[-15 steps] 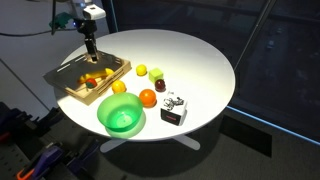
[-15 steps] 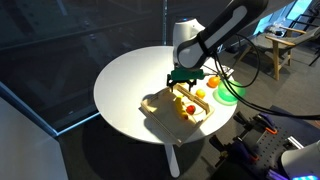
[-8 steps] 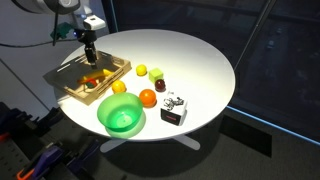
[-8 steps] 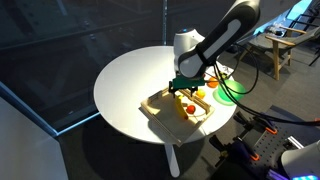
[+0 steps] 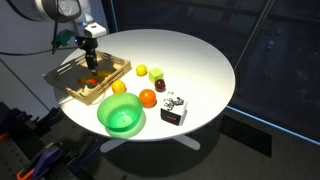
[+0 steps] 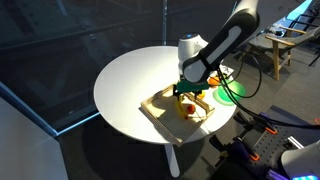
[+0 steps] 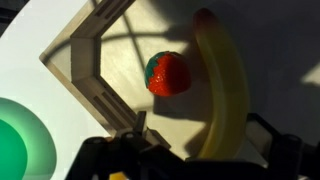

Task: Remove the banana from the crate and put it on the table

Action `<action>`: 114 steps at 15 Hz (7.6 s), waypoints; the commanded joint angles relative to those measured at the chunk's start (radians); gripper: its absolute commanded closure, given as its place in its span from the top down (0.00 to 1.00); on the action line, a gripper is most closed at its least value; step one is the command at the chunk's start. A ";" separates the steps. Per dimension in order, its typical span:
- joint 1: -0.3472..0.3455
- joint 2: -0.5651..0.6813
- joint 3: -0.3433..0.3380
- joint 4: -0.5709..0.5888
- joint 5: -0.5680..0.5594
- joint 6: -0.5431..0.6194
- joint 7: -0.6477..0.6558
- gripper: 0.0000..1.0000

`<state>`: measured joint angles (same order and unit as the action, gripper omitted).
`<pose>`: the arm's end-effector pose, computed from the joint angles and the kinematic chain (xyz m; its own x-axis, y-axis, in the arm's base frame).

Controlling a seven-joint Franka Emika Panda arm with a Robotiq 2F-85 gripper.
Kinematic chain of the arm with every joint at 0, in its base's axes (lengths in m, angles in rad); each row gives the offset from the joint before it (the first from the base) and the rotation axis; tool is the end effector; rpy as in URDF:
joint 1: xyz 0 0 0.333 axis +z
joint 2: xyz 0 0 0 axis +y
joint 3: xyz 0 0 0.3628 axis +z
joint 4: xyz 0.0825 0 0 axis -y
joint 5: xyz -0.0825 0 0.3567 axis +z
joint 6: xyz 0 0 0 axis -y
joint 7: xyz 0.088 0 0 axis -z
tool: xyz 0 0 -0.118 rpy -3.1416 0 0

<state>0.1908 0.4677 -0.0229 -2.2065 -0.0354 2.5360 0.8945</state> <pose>0.5348 0.0909 0.2094 0.7641 -0.6417 -0.0660 -0.6318 -0.7651 0.1242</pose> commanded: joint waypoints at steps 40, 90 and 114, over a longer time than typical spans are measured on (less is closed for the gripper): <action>0.006 0.078 -0.001 0.069 0.029 0.017 -0.039 1.00; -0.156 -0.020 -0.082 0.196 0.124 -0.223 -0.011 0.15; -0.200 0.087 -0.149 0.268 0.133 -0.132 -0.022 0.88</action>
<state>0.0020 0.5468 -0.1761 -1.9636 0.0793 2.4167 0.8846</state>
